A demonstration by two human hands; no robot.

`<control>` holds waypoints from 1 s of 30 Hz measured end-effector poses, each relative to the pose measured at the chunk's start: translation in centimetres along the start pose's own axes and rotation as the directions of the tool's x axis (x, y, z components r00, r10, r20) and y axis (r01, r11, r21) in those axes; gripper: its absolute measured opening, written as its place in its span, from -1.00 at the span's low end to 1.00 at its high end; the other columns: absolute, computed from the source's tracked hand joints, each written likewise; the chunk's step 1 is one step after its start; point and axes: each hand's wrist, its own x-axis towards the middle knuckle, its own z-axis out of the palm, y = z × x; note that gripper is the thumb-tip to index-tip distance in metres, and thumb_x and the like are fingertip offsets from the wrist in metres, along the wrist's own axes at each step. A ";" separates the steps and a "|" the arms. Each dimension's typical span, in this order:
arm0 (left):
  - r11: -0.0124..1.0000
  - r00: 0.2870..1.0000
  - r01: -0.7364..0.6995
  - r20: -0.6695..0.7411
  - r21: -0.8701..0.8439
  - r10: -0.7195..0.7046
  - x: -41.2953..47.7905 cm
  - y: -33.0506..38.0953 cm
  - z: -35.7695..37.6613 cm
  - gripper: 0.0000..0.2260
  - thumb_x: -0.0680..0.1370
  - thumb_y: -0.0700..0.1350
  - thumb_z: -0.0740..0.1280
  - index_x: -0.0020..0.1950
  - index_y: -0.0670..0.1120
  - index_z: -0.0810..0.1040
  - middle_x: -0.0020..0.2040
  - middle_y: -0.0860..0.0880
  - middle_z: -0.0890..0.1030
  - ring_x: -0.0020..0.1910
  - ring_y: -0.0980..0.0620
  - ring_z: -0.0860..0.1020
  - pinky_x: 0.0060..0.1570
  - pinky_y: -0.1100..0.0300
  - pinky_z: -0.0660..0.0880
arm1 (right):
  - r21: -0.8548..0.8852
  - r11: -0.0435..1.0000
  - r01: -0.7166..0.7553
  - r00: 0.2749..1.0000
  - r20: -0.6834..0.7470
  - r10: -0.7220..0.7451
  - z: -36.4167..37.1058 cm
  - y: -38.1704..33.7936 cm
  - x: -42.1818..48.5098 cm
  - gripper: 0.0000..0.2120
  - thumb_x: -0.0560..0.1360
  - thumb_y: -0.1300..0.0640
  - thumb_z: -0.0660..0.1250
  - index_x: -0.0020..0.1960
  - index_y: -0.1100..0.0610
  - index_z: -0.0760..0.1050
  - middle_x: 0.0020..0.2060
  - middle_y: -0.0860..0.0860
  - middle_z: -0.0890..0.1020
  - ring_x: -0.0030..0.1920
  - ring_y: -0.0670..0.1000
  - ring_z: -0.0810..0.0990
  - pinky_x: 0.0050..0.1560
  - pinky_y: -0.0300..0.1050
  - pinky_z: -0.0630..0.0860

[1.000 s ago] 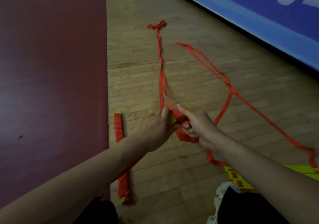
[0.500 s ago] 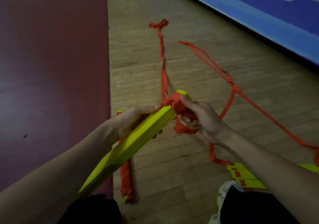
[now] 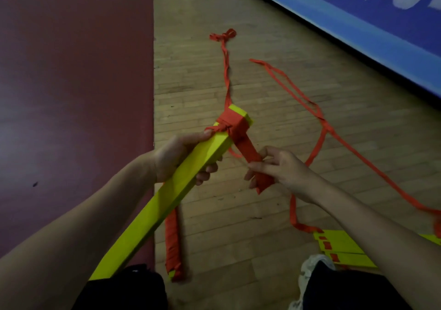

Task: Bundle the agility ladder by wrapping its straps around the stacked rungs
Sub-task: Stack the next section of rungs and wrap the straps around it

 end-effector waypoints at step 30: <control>0.487 0.876 0.031 -0.258 0.873 0.407 2.9 -2.5 5.5 -0.62 0.67 0.05 0.08 0.42 -0.11 0.29 0.23 -0.18 0.51 0.26 -0.16 0.45 0.11 0.12 0.33 | -0.237 0.949 -0.210 0.846 -0.530 0.055 3.2 -1.1 0.7 -0.36 0.48 -0.37 0.17 -0.47 0.14 0.49 -0.60 -0.03 0.49 -0.50 -0.06 0.49 -0.38 -0.17 0.38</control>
